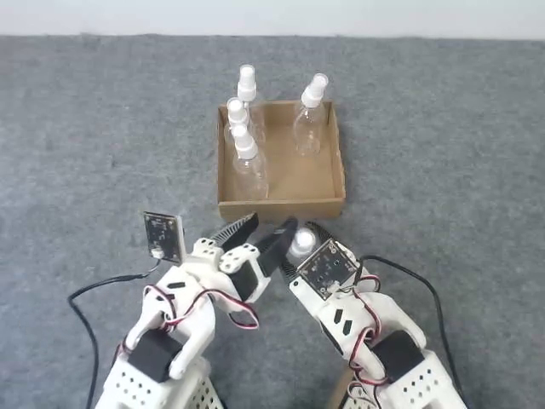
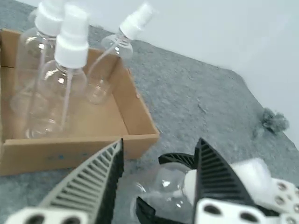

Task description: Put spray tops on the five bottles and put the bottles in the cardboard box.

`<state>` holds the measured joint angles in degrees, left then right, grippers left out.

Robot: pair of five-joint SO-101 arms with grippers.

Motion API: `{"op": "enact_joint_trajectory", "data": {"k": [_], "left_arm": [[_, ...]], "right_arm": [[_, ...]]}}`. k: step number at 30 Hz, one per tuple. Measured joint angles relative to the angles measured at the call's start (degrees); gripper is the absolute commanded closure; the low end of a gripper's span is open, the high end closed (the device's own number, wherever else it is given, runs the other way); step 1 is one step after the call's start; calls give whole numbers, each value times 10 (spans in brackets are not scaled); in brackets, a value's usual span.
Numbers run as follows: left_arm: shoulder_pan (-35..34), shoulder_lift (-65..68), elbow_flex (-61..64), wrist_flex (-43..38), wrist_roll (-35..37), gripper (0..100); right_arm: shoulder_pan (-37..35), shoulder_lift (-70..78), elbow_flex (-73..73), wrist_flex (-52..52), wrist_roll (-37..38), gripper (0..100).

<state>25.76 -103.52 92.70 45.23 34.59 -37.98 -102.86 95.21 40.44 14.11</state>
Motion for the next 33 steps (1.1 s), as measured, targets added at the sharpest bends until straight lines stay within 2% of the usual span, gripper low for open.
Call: {"op": "enact_joint_trajectory", "data": {"k": [7,19,28,33], "left_arm": [[11,0,3,24,0,776],[-90,0,-27,27,-1,776],[-99,0,-55,33,-2,776],[-176,0,-55,50,-4,776]], "right_arm": [[0,-1,0,0,1,929],[-2,-1,0,2,1,929],[-2,-1,0,23,1,929],[26,-1,0,35,1,929]]}}
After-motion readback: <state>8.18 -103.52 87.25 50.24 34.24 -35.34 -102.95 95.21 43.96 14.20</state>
